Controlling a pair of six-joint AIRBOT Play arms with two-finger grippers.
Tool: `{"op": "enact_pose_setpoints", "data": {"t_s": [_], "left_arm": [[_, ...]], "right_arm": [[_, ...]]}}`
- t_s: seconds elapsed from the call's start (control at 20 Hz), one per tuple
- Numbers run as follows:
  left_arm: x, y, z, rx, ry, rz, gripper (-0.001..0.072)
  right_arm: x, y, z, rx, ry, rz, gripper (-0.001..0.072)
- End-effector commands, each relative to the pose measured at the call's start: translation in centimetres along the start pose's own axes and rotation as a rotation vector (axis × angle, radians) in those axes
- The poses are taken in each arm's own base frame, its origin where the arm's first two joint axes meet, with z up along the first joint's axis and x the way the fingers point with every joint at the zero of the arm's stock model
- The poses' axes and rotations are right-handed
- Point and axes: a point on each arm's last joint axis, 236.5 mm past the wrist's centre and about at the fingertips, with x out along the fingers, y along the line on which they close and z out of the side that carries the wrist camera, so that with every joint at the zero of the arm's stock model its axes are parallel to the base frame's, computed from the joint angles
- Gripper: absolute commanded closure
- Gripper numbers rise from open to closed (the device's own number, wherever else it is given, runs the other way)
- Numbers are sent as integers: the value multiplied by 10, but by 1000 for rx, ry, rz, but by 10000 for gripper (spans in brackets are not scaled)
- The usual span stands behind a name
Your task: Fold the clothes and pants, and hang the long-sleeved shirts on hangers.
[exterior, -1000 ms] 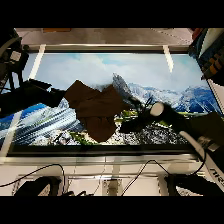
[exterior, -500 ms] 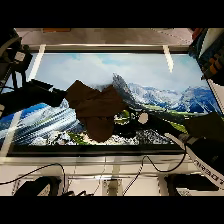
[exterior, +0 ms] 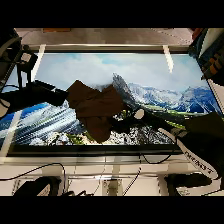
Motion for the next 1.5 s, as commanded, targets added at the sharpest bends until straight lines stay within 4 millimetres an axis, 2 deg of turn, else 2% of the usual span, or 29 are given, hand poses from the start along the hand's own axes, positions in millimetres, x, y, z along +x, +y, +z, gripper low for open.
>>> {"op": "enact_pose_setpoints", "data": {"t_s": [0.0,0.05,0.15,0.25,0.4,0.55,0.75,0.85,0.95,1.05,1.15,1.25,1.3,1.35,1.45], "left_arm": [[4,1,-2,-7,9,-2,55],[4,1,-2,-23,8,-1,55],[1,3,-1,-74,2,5,55],[-5,9,1,-141,-12,22,55],[-13,17,4,-241,-34,44,55],[-13,16,3,-253,-28,42,55],[-6,8,-13,-266,45,8,55],[7,-10,-36,-308,142,-68,56],[30,-33,-70,-356,250,-147,56],[56,-73,-107,-444,366,-270,56],[79,-126,-136,-519,467,-419,56],[94,-172,-148,-504,514,-546,56],[101,-193,-148,-522,517,-601,56],[108,-207,-144,-540,501,-643,56],[114,-215,-129,-566,439,-692,56]], "right_arm": [[-14,23,23,-120,-58,38,690],[-27,31,29,-176,-62,42,690],[-67,36,45,-313,-69,-10,691],[-125,31,64,-402,-124,-109,691],[-226,51,78,-469,-304,-131,691],[-308,78,63,-529,-503,-102,691],[-371,111,31,-617,-691,-57,691],[-385,117,25,-636,-740,-53,690],[-383,115,24,-634,-726,-56,691],[-376,110,26,-625,-697,-67,691],[-370,105,29,-618,-678,-82,690],[-371,99,36,-620,-693,-116,690],[-375,98,39,-623,-712,-130,691],[-378,99,44,-627,-736,-132,691],[-393,114,56,-628,-834,-93,691]]}}
